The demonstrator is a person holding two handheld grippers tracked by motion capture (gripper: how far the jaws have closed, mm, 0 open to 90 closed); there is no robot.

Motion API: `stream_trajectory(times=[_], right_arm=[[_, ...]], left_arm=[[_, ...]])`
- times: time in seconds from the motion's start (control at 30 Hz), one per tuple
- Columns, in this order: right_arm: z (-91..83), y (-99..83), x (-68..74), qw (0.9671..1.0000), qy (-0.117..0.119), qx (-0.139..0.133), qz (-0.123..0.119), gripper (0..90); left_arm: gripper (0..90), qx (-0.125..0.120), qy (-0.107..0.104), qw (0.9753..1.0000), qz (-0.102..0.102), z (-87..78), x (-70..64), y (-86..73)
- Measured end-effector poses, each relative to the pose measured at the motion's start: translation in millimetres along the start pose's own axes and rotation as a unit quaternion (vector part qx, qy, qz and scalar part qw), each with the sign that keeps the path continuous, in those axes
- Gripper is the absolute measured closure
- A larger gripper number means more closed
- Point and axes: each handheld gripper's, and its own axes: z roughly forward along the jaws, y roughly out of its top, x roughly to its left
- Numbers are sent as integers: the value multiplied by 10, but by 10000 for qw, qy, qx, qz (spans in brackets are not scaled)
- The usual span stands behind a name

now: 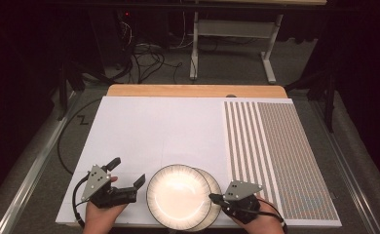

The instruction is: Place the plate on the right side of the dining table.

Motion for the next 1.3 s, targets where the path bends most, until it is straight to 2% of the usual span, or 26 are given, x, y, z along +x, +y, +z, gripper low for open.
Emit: stream_trajectory(times=[0.17, 0.6, 0.83, 0.97, 1.07, 1.17, 1.23, 1.3], right_arm=[[68, 30, 62, 9999, 64, 100, -121, 900], [153, 98, 141, 9996, 187, 131, -187, 900], [172, 103, 149, 9995, 215, 144, -197, 900], [171, 101, 152, 9995, 208, 142, -193, 900], [171, 96, 158, 9995, 199, 152, -193, 900], [171, 92, 157, 9995, 198, 147, -196, 900], [173, 89, 150, 9995, 195, 151, -219, 900], [174, 87, 150, 9994, 187, 154, -243, 900]], left_arm=[[7, -21, 11, 10000, -13, -15, 11, 5], [7, -63, 33, 10000, -48, -39, 25, 27], [15, -47, -43, 10000, -69, -44, 10, 53], [15, 43, -138, 9999, -34, -47, -32, 85], [14, 128, -214, 9996, -140, -36, -53, 121], [6, 387, -363, 9982, -264, 3, -50, 180], [6, 565, -374, 9974, -256, 5, -40, 212], [6, 705, -426, 9959, -369, 2, -19, 227]])
